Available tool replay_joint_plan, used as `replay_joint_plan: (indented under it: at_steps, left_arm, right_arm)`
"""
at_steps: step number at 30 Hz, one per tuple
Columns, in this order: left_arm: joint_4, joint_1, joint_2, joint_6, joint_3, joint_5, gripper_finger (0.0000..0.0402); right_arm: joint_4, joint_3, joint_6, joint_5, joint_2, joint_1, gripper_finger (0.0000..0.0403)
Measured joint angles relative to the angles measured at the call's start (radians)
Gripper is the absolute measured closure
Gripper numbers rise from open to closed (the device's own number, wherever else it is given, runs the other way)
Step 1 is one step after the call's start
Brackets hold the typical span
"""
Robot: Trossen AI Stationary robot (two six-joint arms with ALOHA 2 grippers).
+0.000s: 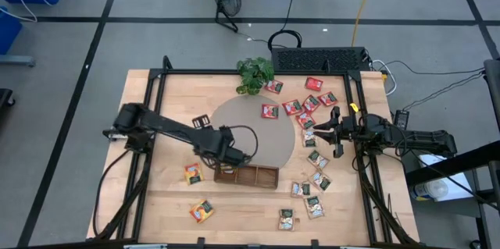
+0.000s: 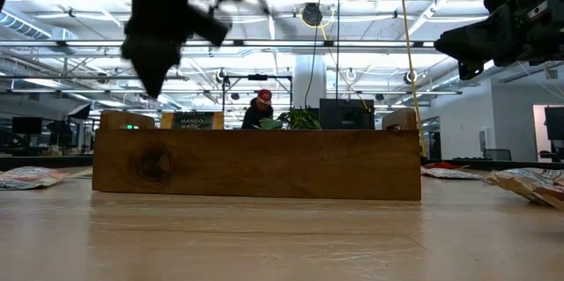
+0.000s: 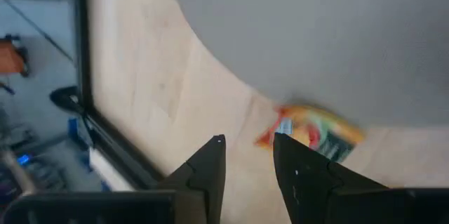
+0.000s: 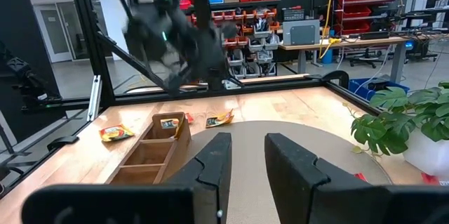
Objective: Pick & Place Tea
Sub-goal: Put the top orange tea bag into the left slot of the wooden organizer
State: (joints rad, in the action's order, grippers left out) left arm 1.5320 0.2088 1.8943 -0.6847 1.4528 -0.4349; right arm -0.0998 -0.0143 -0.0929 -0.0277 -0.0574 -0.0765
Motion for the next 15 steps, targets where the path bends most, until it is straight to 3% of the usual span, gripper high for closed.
replay_joint_plan:
  at_steps: [4, 8, 15]
  left_arm:
    - [-0.059, -0.056, 0.028, 0.012, -0.048, 0.062, 0.0277]
    - [-0.212, -0.102, -0.039, 0.002, -0.147, 0.098, 0.0277]
    - [-0.486, -0.203, -0.187, -0.181, -0.402, 0.38, 0.0272]
  right_arm:
    - [0.0, 0.0, 0.0, 0.0, 0.0, 0.0, 0.0328]
    - [0.0, 0.0, 0.0, 0.0, 0.0, 0.0, 0.0328]
    - [0.0, 0.0, 0.0, 0.0, 0.0, 0.0, 0.0328]
